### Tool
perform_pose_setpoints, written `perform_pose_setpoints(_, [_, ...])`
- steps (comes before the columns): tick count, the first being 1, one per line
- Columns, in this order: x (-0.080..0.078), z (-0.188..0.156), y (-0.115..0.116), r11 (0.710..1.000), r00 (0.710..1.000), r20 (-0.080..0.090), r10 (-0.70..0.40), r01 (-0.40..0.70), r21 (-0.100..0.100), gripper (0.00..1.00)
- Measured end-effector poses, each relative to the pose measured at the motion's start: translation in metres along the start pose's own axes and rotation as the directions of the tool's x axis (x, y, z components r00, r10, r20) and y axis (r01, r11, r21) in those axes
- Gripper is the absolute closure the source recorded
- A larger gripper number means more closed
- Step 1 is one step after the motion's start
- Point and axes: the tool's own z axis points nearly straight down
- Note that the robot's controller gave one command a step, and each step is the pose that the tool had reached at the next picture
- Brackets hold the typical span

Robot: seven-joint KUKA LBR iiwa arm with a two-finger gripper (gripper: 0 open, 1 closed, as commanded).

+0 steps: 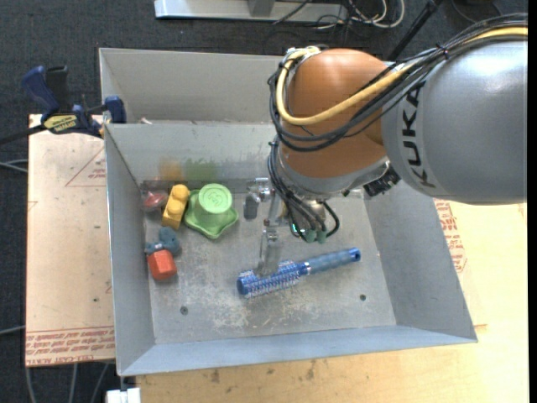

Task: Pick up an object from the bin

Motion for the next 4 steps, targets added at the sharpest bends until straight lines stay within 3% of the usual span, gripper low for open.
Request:
perform_pose_setpoints(1, [0.016, 0.126, -0.048, 0.957, 0.957, 0.001, -0.292, 0.292, 0.001, 0.00])
perform_pose_setpoints(2, [0.018, 0.175, -0.072, 0.969, 0.969, 0.002, -0.249, 0.249, 0.001, 0.00])
perform_pose_setpoints(3, [0.018, 0.173, -0.071, 0.968, 0.968, 0.006, -0.251, 0.251, 0.000, 1.00])
perform_pose_setpoints(4, [0.016, 0.033, -0.052, 0.936, 0.936, 0.016, -0.351, 0.351, 0.003, 1.00])
